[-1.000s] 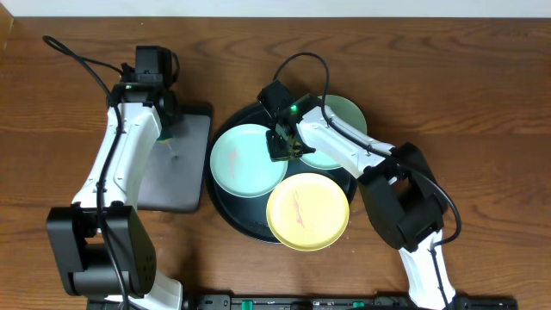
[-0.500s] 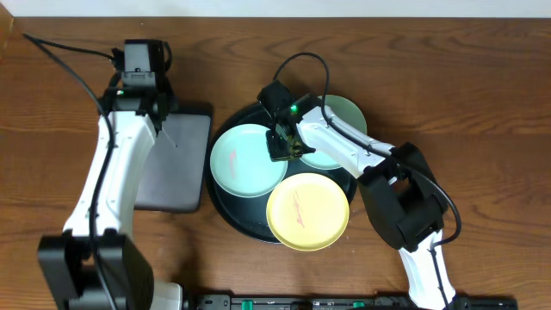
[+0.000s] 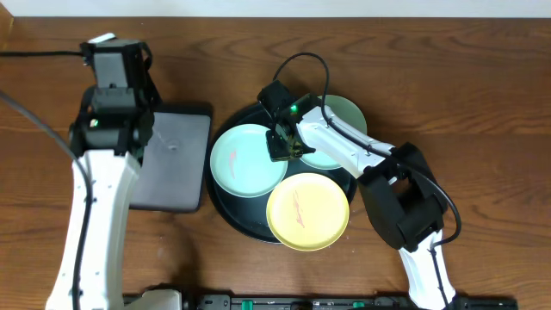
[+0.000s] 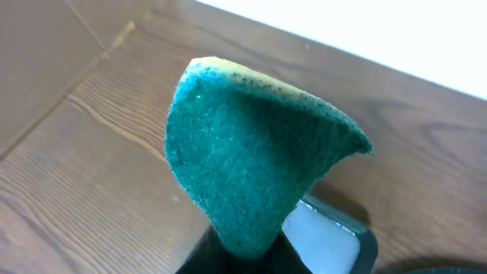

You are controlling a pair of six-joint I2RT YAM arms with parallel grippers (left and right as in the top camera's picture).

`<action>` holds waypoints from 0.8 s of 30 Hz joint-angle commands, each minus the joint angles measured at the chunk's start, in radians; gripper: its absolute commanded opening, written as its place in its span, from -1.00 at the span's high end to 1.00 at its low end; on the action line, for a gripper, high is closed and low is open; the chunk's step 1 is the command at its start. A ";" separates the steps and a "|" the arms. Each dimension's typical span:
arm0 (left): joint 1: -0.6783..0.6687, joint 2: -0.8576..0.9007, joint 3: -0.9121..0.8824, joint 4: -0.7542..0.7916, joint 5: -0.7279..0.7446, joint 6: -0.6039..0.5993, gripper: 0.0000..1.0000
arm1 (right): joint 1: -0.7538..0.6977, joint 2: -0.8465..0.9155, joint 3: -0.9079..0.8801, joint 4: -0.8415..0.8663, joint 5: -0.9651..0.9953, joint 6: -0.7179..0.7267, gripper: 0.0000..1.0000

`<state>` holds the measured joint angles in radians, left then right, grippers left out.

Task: Clean dirty plates on tray and stack at the side
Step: 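Lift the sponge with the left gripper out of the dish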

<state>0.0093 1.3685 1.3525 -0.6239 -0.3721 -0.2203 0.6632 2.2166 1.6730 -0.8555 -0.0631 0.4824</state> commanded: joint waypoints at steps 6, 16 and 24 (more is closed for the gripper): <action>-0.002 -0.122 0.006 0.016 -0.034 0.025 0.85 | 0.002 0.011 -0.002 -0.001 0.045 -0.008 0.98; -0.003 -0.146 0.006 0.021 -0.034 0.037 0.85 | 0.002 0.011 -0.002 -0.001 0.045 -0.008 0.97; -0.003 -0.145 0.006 0.019 -0.033 0.037 0.85 | 0.002 0.011 -0.002 0.000 0.045 -0.008 0.97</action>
<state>0.0093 1.2350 1.3525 -0.6163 -0.3805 -0.2016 0.6632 2.2166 1.6730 -0.8555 -0.0631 0.4824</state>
